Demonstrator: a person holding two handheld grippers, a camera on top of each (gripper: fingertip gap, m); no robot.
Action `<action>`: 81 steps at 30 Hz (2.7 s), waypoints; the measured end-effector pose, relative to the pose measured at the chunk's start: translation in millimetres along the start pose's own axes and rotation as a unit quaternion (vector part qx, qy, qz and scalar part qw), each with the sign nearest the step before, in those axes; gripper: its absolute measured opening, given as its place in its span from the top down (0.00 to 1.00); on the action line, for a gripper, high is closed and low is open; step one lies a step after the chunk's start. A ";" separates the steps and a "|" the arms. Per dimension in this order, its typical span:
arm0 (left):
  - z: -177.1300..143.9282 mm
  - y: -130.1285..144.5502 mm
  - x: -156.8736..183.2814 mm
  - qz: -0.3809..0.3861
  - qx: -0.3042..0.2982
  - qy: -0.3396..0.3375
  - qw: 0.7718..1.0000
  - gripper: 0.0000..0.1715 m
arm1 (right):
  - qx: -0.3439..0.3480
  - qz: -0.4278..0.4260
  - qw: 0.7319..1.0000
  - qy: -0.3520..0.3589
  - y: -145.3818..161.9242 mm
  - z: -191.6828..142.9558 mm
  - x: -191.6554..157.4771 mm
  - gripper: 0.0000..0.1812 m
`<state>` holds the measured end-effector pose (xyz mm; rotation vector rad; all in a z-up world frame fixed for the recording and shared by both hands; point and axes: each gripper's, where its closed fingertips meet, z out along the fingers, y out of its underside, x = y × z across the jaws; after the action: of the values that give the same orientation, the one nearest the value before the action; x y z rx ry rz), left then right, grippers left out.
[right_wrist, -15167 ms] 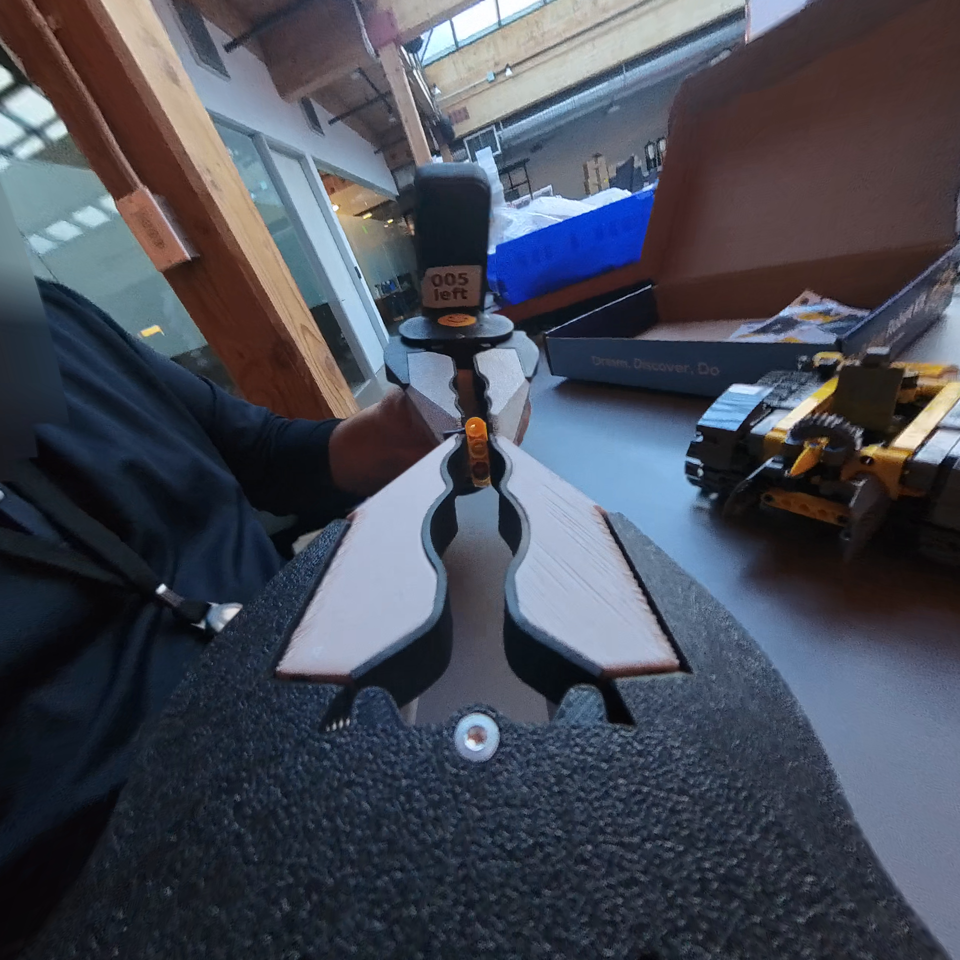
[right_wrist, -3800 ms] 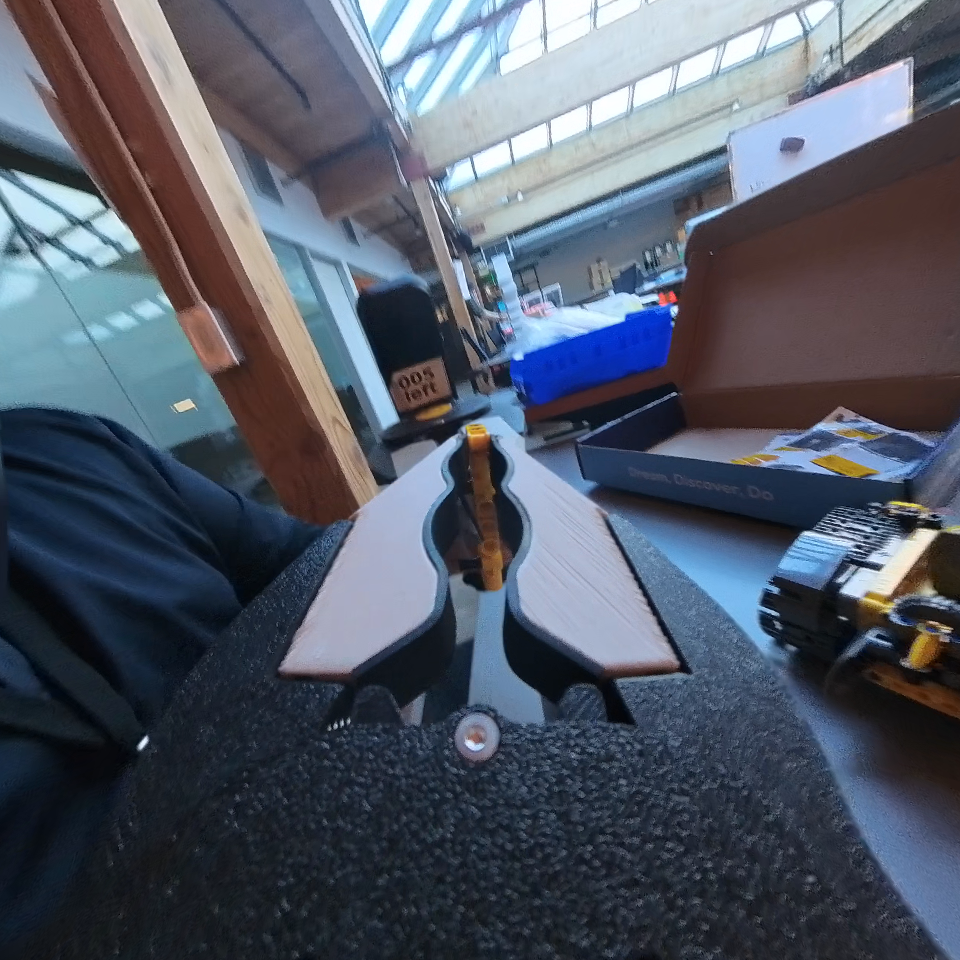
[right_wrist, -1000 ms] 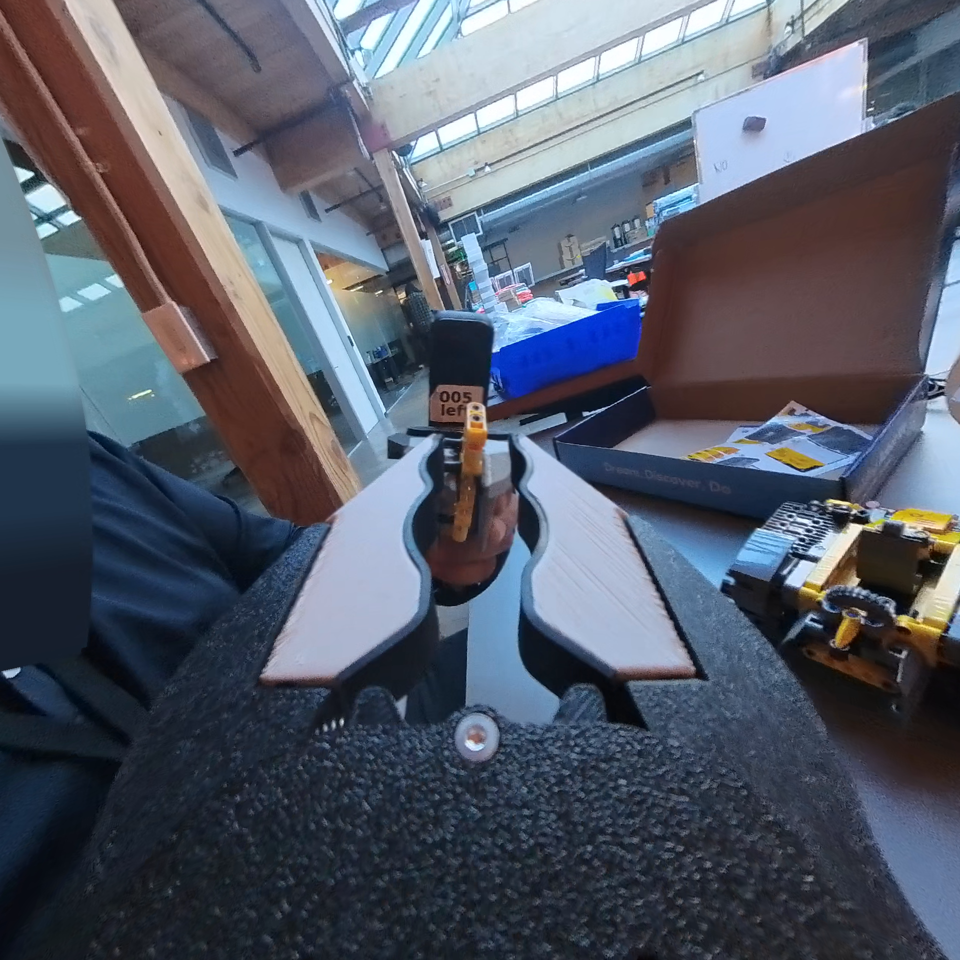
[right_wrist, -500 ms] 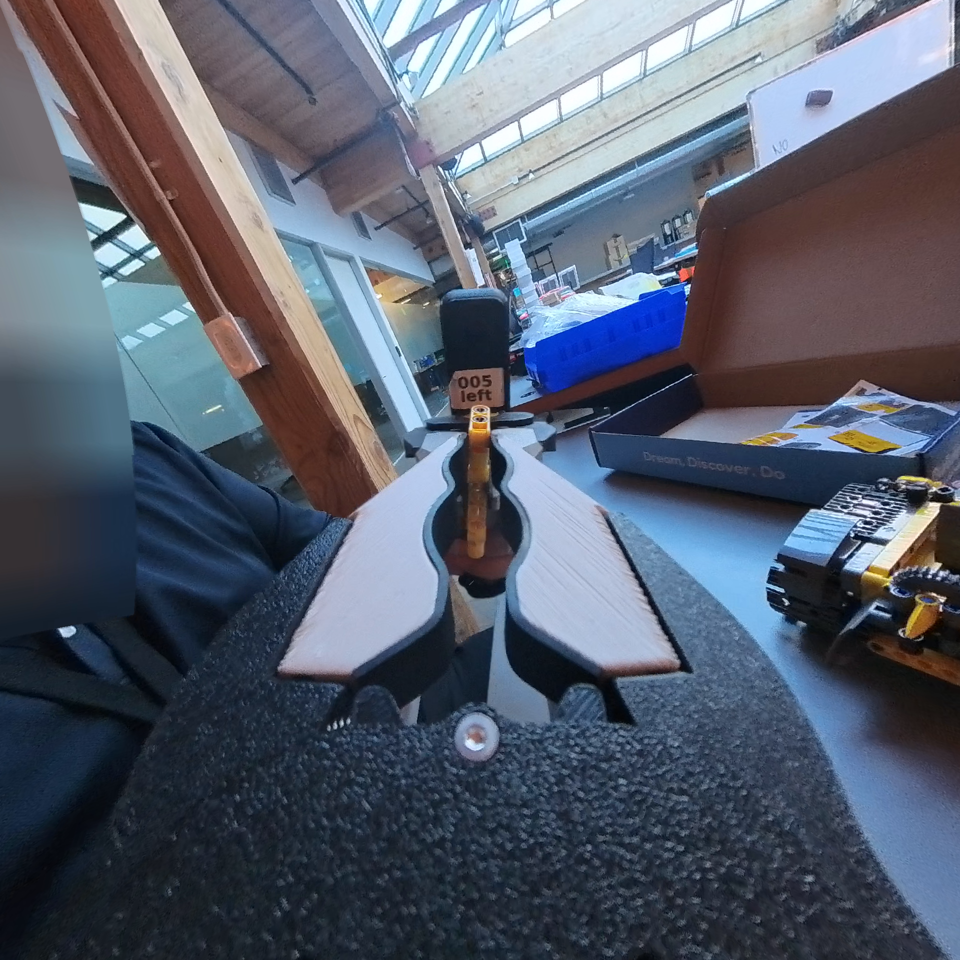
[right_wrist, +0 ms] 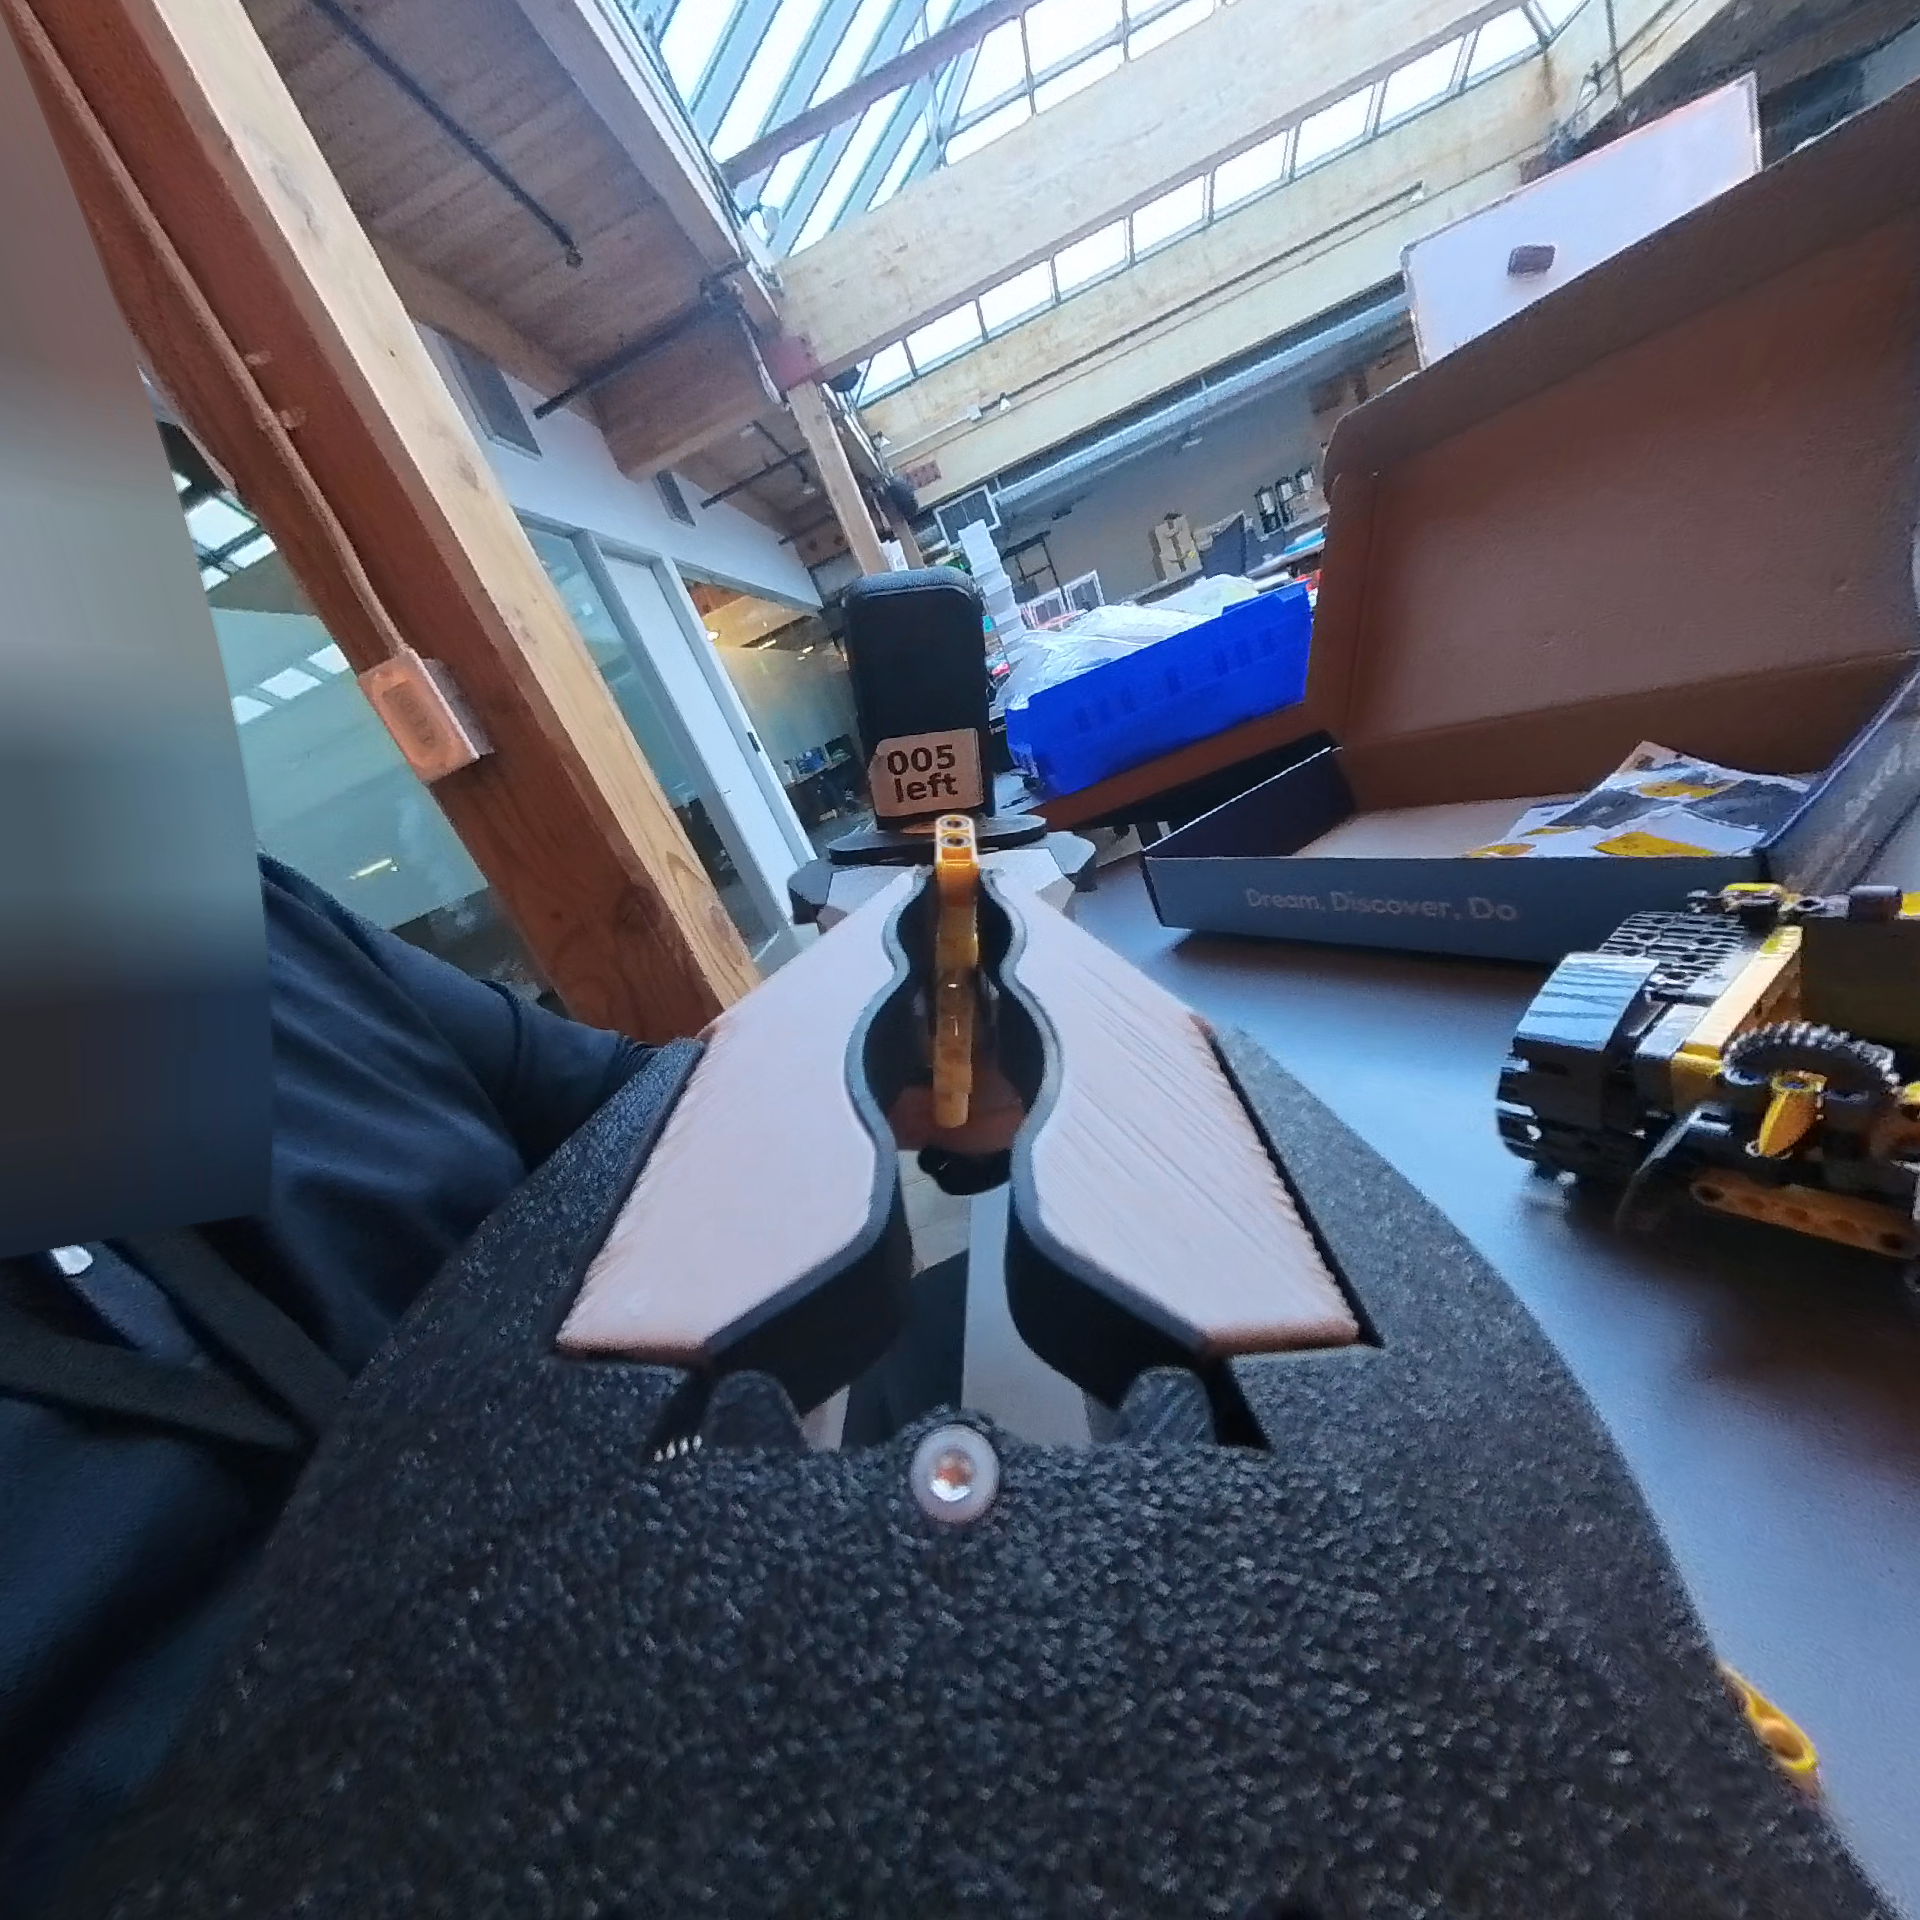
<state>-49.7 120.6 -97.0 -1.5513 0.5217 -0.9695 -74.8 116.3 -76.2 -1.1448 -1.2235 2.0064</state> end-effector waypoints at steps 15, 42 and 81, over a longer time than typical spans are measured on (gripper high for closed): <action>-3.9 24.6 -16.1 0.016 -0.099 -0.050 0.994 0.97 | -0.096 -0.072 0.988 0.093 16.6 -16.9 15.6 0.98; 12.4 21.7 -3.5 -0.063 -0.032 0.037 0.997 0.97 | 0.005 0.008 1.000 0.021 8.5 1.7 9.0 0.97; -37.6 87.5 -104.3 -0.116 -0.139 -0.113 0.977 0.97 | -0.088 0.236 0.962 0.107 41.8 -42.9 117.0 0.81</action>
<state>-121.9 160.0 -211.8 -1.9817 0.3288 -0.9050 -97.2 206.4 -169.3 -1.8336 -1.1095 2.0539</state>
